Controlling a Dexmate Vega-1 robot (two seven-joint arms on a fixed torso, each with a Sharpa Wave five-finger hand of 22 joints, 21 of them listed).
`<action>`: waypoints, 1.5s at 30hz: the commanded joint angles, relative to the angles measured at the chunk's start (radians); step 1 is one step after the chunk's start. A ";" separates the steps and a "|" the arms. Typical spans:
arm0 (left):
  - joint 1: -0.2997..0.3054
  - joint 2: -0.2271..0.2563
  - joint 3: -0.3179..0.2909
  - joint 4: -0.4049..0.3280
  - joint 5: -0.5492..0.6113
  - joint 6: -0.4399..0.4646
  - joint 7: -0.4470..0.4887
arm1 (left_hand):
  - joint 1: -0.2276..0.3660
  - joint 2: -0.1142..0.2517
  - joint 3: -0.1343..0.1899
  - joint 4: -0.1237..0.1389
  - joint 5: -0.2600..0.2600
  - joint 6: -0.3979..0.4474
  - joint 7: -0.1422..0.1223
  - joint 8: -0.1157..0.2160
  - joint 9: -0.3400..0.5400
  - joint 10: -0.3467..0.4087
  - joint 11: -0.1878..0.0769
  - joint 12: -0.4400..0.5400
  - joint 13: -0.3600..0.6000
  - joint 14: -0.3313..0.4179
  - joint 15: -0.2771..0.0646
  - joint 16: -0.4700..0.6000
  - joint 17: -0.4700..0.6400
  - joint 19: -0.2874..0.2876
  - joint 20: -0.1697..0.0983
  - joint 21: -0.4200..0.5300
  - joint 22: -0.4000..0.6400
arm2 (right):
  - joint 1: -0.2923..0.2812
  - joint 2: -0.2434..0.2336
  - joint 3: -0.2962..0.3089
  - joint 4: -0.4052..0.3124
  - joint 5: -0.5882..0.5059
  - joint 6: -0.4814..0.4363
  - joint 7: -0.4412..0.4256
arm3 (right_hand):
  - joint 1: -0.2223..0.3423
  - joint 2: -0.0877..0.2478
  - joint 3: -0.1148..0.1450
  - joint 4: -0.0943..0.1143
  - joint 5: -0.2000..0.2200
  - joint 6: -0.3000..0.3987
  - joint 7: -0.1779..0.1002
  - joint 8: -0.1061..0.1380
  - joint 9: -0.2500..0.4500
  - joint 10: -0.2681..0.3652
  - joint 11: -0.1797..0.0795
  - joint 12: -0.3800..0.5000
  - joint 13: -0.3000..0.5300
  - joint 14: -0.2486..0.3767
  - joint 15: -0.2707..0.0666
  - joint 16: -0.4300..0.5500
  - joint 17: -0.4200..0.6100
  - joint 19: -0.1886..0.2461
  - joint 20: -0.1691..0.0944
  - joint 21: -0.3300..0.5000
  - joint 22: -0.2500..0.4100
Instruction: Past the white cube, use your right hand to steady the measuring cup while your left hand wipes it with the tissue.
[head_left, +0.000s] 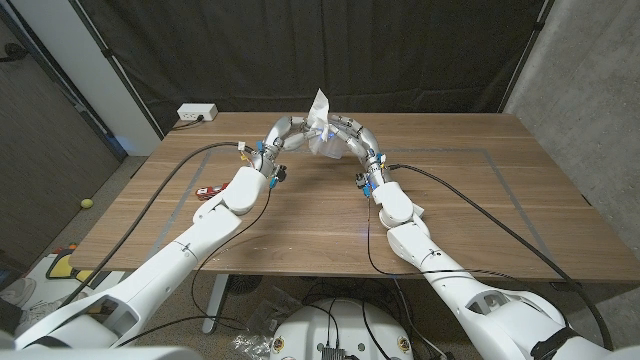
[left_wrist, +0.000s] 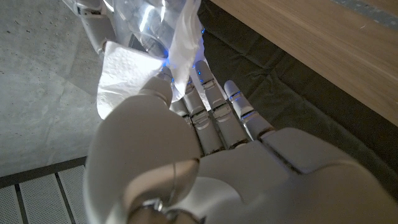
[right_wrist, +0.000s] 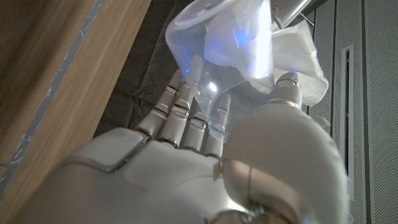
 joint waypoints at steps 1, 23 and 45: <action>0.011 0.042 0.008 -0.052 0.086 0.124 -0.015 | 0.007 0.002 -0.004 -0.001 0.005 0.029 0.025 0.001 0.002 0.013 -0.007 0.006 0.006 -0.004 -0.122 0.003 0.007 -0.004 -0.001 0.009 0.002 | 0.011 0.009 0.014 0.021 0.006 0.013 0.009 | 0.006 0.007 -0.011 0.000 -0.002 0.001 -0.001 0.000 0.004 0.010 0.001 -0.005 0.004 0.006 -0.159 -0.001 0.002 -0.007 -0.091 0.009 0.002; 0.032 0.064 0.025 -0.071 0.075 0.173 -0.042 | 0.016 0.001 -0.009 -0.003 0.004 0.032 0.033 -0.007 0.005 0.019 -0.007 0.000 0.005 -0.007 -0.122 0.005 0.022 -0.008 -0.002 0.015 0.003 | 0.022 0.017 0.027 0.046 0.010 0.030 0.015 | 0.012 0.010 -0.022 0.001 -0.002 0.002 -0.001 -0.001 0.003 0.012 0.000 -0.011 0.009 0.006 -0.159 -0.005 0.007 -0.010 -0.094 0.018 0.000; 0.006 -0.027 0.020 0.004 0.084 0.023 0.059 | 0.021 -0.001 -0.013 -0.004 0.004 0.040 0.027 -0.013 0.003 0.023 -0.006 -0.004 0.007 -0.004 -0.124 0.003 0.031 -0.006 -0.004 0.022 0.002 | 0.023 0.022 0.033 0.055 0.020 0.026 0.032 | 0.016 0.015 -0.032 0.003 -0.001 0.002 -0.001 -0.001 0.004 0.015 0.002 -0.016 0.013 0.008 -0.160 -0.008 0.013 -0.013 -0.095 0.027 -0.002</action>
